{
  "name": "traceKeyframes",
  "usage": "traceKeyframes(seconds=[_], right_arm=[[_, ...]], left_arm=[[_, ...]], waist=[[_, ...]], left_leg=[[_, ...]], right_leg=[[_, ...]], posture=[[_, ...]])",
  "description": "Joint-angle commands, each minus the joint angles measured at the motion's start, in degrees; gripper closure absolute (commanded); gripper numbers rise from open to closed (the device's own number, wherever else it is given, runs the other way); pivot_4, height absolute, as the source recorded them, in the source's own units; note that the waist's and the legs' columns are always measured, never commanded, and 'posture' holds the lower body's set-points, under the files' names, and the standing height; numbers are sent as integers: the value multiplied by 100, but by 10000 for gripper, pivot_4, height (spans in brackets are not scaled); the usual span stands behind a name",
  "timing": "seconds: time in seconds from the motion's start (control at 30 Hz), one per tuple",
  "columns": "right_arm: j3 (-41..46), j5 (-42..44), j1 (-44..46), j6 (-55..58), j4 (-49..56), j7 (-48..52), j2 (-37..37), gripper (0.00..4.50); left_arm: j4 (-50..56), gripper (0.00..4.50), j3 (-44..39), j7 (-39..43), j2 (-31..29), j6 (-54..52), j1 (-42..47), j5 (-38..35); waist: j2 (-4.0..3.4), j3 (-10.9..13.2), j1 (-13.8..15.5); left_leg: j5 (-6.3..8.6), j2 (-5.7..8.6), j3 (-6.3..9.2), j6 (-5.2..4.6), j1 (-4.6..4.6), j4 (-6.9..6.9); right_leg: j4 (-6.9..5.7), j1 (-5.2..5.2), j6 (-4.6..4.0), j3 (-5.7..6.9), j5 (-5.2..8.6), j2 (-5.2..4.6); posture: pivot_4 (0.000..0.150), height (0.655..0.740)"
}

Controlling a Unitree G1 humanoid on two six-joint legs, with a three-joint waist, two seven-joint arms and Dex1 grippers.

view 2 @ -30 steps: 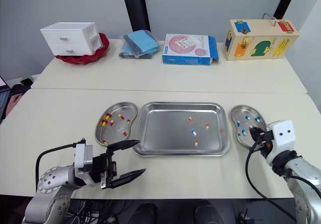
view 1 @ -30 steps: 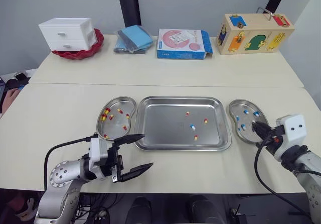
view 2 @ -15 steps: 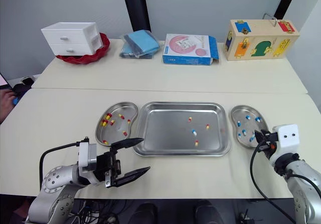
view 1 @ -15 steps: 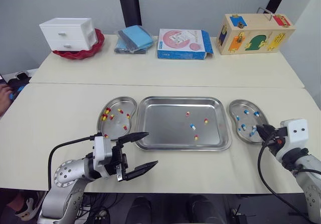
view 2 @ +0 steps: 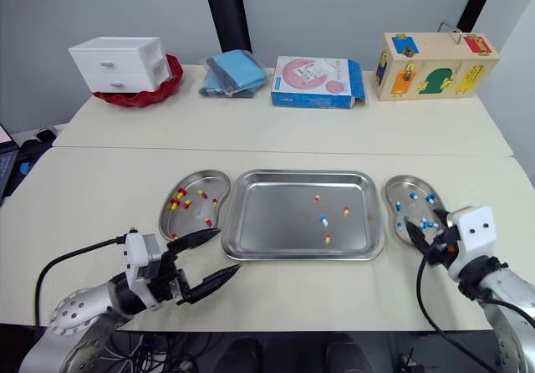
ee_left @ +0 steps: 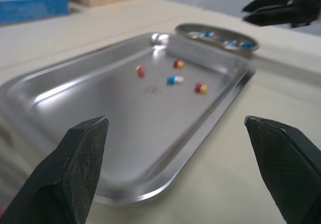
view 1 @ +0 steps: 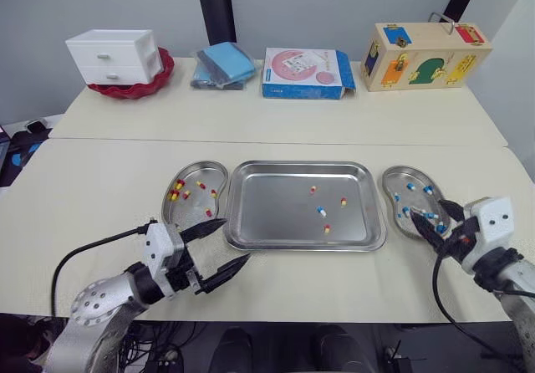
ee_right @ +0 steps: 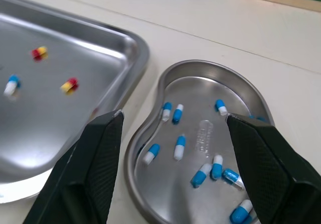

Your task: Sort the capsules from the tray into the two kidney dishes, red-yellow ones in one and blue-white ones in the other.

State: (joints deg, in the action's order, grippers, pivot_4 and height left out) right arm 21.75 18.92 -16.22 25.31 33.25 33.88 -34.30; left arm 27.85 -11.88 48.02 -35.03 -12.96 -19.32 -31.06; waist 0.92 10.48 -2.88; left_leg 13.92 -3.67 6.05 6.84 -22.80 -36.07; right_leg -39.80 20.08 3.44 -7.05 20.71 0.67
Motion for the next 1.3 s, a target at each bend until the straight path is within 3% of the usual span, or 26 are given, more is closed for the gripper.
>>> traceKeyframes(seconds=[0.03,0.2,0.4,0.43,0.57,0.77,1.2,1.3], right_arm=[[50,-78,-245,-802,-175,773,-368,10598],[285,367,-704,-1303,-539,2140,-1003,10598],[636,582,-1161,-1377,-873,3038,-1490,10598],[691,658,-1171,-1268,-886,3054,-1519,10598],[624,715,-1068,-1134,-761,2928,-1467,354],[405,692,-954,-1136,-582,2713,-1285,354],[19,713,-604,-1115,-533,2523,-1154,354],[-160,726,-549,-923,-318,2444,-1189,354]], left_arm=[[408,0,-636,-318,-220,-379,-476,28],[-13,0,-1608,-246,-309,-498,-1355,42],[-808,0,-2273,61,-355,-708,-1745,-103],[-940,0,-2341,99,-353,-621,-1770,-29],[-1258,0,-2420,199,-299,-410,-1767,124],[-1258,0,-2360,298,-275,-246,-1781,221],[-202,0,-2271,350,-360,-613,-1688,46],[214,0,-1753,663,-758,-507,-1225,189]], waist=[[3,2,0],[11,6,5],[22,12,4],[22,12,5],[24,12,5],[27,12,12],[26,11,23],[26,12,63]], left_leg=[[0,0,0,0,1,-1],[0,1,-3,0,15,-2],[0,1,-3,0,22,-2],[0,1,-1,0,23,-1],[0,0,0,0,25,-1],[1,-1,0,0,25,1],[1,-2,1,0,25,1],[1,-1,2,0,25,0]], right_leg=[[0,-1,0,1,0,0],[2,-17,0,-1,0,-1],[14,-29,0,0,1,-1],[18,-32,0,2,1,-1],[40,-44,0,2,1,-1],[45,-45,1,3,1,-1],[48,-49,2,4,0,-1],[48,-50,1,5,-1,-1]], posture=[[1500,7400],[1500,7400],[1500,7400],[1500,7400],[1500,7400],[1500,7400],[1500,7400],[1500,7400]])
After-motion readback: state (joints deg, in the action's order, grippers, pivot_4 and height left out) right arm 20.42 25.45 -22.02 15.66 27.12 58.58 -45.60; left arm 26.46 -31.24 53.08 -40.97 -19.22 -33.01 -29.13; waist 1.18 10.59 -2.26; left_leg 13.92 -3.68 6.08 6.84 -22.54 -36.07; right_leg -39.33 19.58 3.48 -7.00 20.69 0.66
